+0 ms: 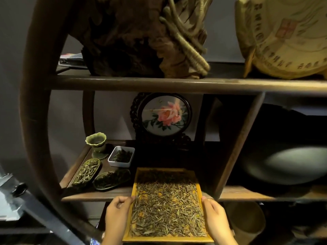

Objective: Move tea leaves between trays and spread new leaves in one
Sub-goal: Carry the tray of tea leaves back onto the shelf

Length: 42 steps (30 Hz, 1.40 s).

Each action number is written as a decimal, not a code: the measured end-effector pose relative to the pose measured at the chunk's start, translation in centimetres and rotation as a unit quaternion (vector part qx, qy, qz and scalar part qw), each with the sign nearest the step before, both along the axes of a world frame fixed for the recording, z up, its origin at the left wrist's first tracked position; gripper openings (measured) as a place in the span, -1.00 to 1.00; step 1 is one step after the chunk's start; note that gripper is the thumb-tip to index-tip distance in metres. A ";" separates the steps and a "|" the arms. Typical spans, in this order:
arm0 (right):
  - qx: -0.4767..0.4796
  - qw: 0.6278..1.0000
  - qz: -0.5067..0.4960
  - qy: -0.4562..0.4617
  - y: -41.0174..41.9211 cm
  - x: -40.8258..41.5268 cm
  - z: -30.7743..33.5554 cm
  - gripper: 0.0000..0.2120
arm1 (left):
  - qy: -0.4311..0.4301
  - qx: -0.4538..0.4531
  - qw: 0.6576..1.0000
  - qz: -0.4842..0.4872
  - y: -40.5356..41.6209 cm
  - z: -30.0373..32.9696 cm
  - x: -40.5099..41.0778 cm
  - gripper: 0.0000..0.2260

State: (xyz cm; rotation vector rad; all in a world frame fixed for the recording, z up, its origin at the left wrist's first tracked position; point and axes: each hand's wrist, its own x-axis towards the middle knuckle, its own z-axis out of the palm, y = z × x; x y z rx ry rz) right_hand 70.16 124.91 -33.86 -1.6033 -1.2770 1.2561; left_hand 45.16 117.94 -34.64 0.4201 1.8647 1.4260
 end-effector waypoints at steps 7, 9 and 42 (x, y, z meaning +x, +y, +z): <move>-0.036 0.998 -0.038 0.034 0.5 -0.2 -0.1 -0.60 | 0.006 -0.025 0.998 0.049 0.6 0.0 0.3 -0.64; -0.063 0.995 -0.056 0.055 0.7 -0.5 0.1 -0.60 | 0.014 -0.028 0.998 0.056 0.7 0.2 0.4 -0.64; 0.117 0.981 0.125 -0.088 -3.1 2.6 -2.7 -0.41 | 0.126 0.064 0.976 -0.165 -4.2 -2.7 -0.6 -0.41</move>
